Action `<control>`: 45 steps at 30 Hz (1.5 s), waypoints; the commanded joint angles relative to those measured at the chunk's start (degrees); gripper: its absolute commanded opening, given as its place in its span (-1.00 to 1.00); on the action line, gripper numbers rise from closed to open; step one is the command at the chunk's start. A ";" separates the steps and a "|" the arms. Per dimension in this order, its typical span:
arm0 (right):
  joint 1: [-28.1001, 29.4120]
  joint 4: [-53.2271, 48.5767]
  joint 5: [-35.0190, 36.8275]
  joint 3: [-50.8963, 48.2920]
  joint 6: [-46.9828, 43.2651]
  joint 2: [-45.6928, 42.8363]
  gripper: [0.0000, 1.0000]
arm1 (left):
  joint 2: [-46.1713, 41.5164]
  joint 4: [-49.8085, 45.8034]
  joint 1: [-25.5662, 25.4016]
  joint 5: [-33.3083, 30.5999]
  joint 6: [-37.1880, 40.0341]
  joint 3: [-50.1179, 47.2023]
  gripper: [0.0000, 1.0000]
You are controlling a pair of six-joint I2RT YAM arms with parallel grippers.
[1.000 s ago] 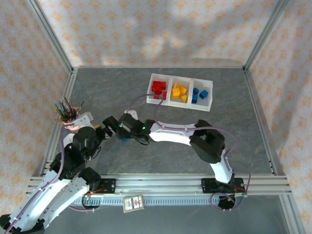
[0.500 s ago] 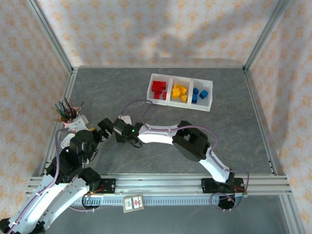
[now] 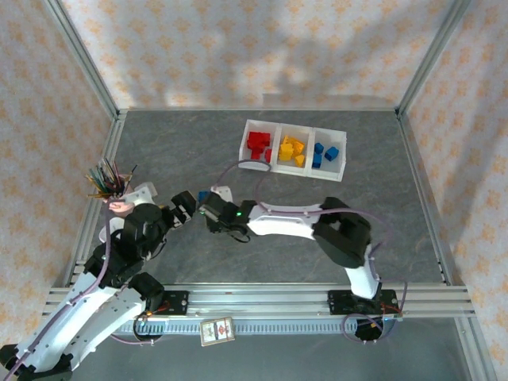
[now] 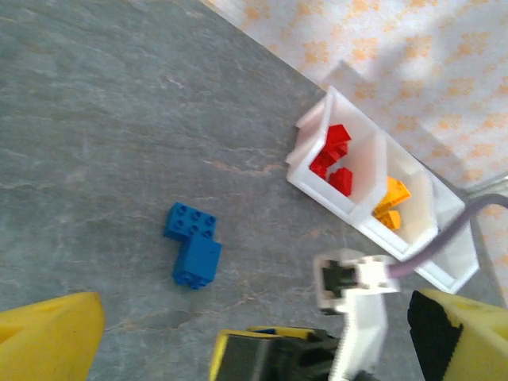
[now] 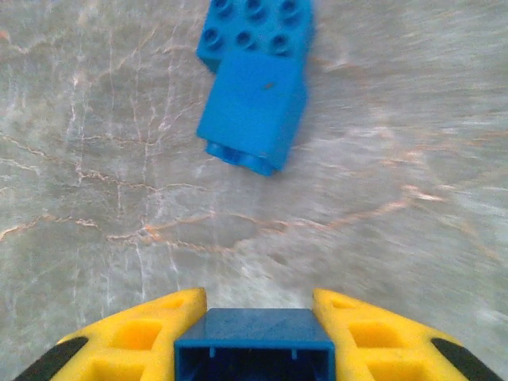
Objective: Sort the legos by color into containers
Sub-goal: Pick up the lego from the middle-left of the table, then place the lego in the container.
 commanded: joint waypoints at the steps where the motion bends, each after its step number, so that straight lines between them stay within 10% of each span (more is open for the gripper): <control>1: -3.31 1.99 2.76 -6.31 2.52 -9.14 -0.52 | 2.21 5.22 0.15 4.27 2.75 1.95 0.98; 12: -26.36 0.52 4.45 -23.08 -2.06 -28.53 -0.54 | 13.40 20.89 0.22 13.82 4.38 0.01 0.98; 22: -48.18 3.01 4.75 -14.89 -10.65 -20.88 -0.52 | 22.96 30.47 0.21 17.46 4.12 -0.14 0.98; 34: -53.03 -1.04 5.58 3.20 -16.34 -2.59 -0.19 | 27.81 32.40 0.24 17.99 5.33 1.50 0.98; 45: -48.08 -3.57 4.21 0.64 -16.41 -10.89 0.25 | 25.18 31.83 0.19 16.70 4.82 0.27 0.98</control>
